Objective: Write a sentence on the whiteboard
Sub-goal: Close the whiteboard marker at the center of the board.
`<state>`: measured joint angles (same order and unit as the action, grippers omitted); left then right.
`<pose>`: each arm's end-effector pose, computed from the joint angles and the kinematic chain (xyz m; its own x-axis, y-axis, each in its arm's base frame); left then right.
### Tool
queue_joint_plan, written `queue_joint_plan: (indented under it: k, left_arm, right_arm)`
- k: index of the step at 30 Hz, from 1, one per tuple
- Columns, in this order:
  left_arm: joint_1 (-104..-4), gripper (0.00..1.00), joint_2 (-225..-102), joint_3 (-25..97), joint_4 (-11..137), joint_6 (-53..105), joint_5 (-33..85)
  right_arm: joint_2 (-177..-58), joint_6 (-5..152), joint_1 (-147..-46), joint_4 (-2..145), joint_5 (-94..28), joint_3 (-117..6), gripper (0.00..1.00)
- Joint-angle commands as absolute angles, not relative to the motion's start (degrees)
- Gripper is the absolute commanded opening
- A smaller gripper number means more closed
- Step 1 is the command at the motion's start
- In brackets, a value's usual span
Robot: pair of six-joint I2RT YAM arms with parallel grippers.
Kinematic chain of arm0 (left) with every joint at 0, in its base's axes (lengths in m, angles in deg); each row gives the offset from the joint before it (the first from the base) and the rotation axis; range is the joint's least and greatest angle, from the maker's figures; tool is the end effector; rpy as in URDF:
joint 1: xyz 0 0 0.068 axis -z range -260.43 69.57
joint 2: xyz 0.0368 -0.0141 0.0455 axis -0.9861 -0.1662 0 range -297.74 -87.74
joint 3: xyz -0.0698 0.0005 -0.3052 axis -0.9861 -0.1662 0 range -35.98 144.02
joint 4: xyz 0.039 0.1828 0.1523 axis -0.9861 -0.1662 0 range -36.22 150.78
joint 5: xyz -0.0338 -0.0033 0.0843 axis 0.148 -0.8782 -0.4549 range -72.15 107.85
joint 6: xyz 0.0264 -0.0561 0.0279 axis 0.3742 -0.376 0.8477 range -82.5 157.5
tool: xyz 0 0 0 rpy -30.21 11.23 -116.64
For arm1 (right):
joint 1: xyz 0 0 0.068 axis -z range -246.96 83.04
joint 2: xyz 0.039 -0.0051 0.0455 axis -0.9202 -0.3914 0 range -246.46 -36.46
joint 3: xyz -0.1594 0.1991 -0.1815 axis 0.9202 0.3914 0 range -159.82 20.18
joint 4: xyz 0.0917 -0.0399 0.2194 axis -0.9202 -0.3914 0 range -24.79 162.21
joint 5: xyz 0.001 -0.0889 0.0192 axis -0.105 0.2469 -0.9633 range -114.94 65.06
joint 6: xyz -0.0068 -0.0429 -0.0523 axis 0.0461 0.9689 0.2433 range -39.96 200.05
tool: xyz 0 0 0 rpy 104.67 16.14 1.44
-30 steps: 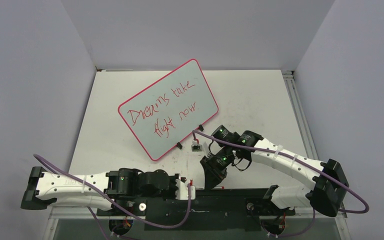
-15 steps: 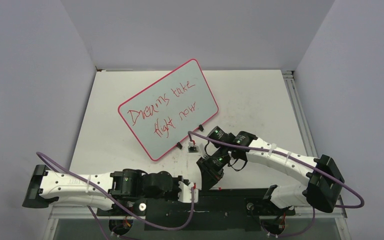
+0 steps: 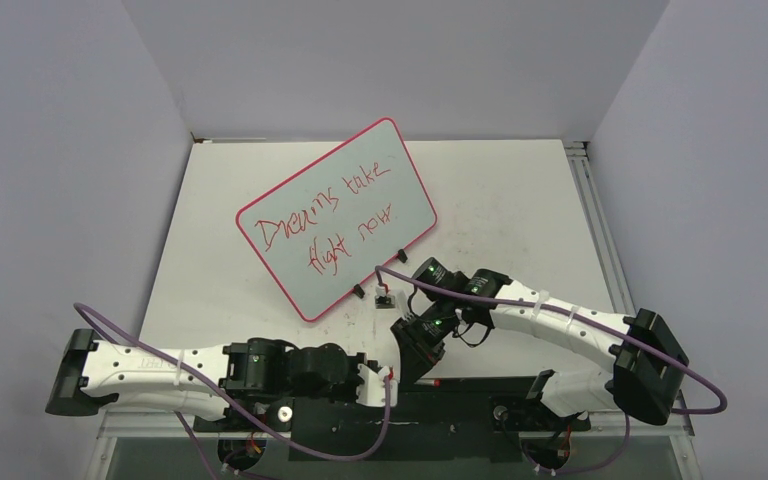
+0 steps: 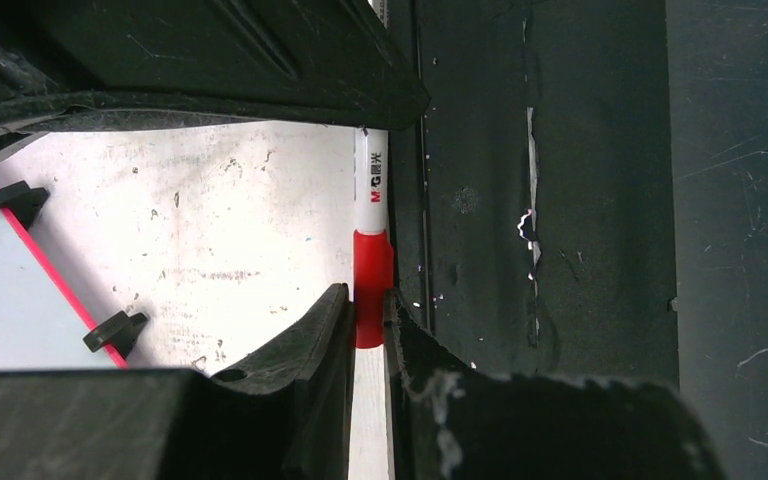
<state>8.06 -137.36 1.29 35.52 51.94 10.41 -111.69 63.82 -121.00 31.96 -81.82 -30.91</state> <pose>0.0113 -0.1543 0.2788 0.2311 0.6228 -0.7475 0.9613 -0.0275 0.2742 0.0894 0.2011 0.2786 -0.6913 -0.6931 -0.2041 -0.4809 0.2305 0.8460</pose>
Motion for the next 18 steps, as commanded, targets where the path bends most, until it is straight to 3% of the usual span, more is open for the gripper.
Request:
queue_joint_plan:
  k: [1,18]
  left_arm:
    - [8.4,0.0,-137.0,4.5,49.3,53.1,11.2]
    - [8.4,0.0,-137.4,4.1,50.9,53.2,12.3]
  right_arm:
    - [-110.6,62.6,-122.2,42.9,-84.3,-31.7,0.05]
    - [-110.2,60.5,-122.5,46.4,-83.6,-30.7,0.05]
